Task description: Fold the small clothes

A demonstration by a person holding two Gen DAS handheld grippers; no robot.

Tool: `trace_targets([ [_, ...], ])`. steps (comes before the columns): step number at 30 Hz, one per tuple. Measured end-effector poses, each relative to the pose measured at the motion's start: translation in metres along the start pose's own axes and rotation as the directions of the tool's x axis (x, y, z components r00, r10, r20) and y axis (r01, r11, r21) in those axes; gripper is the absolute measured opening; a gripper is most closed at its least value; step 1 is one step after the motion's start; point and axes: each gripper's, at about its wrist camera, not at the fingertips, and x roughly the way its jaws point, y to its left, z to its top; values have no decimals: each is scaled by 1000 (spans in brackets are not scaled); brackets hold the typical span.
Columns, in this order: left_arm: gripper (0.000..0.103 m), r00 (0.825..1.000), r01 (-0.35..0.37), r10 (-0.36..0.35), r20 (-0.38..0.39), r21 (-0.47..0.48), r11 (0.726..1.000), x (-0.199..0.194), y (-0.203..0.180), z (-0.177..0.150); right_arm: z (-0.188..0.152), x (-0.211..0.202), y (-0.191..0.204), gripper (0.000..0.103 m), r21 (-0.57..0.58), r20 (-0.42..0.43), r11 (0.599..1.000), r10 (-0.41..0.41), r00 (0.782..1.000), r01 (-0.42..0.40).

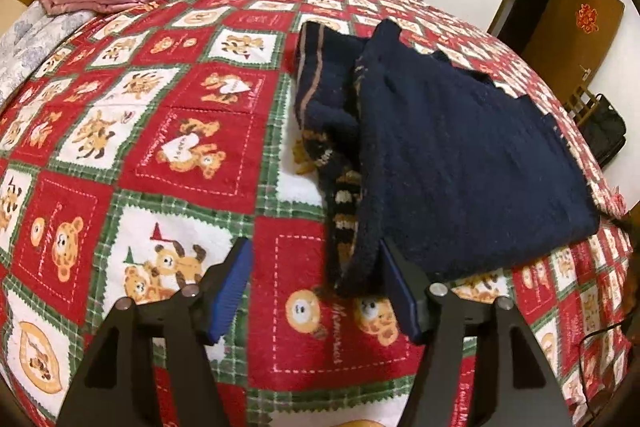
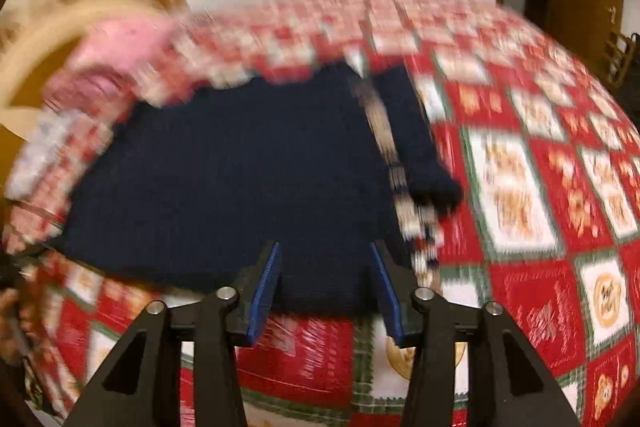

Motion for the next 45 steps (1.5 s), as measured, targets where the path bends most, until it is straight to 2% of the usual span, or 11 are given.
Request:
trace_targets([
  [4, 68, 996, 51, -49, 68, -18, 999, -22, 8, 2, -3, -10, -2, 49, 27, 45, 999, 20, 999, -21],
  [9, 72, 991, 11, -7, 134, -28, 1000, -33, 25, 12, -2, -28, 21, 49, -15, 79, 1000, 3, 997, -2],
  [19, 72, 990, 30, -37, 134, 54, 998, 2, -31, 103, -9, -60, 128, 49, -211, 162, 973, 124, 979, -88],
  [23, 72, 994, -62, 46, 99, 166, 984, 43, -67, 127, -21, -54, 142, 49, -279, 159, 956, 144, 977, -95],
  [26, 73, 989, -141, 131, 70, 175, 974, 75, -71, 140, -30, -45, 144, 49, -310, 137, 944, 159, 978, -110],
  [29, 74, 957, -289, 290, -1, 102, 952, 106, -42, 152, -39, -37, 141, 49, -331, 107, 935, 175, 979, -131],
  [31, 80, 975, -216, 215, -56, -16, 976, 110, -10, 151, -42, -32, 139, 49, -334, 82, 930, 189, 979, -152],
  [33, 82, 982, -179, 174, -73, -63, 982, 107, 9, 145, -43, -30, 139, 49, -333, 78, 930, 193, 978, -157],
  [37, 81, 988, -149, 146, -43, -85, 985, 89, 27, 130, -38, -27, 158, 49, -348, 77, 922, 212, 974, -173],
  [39, 81, 996, -73, 67, -65, -98, 993, 87, 34, 127, -36, -28, 177, 49, -376, 78, 909, 223, 972, -178],
  [45, 81, 1000, -15, 13, -19, -79, 997, 67, 35, 129, -39, -34, 267, 49, -559, 108, 817, 239, 965, -139],
])
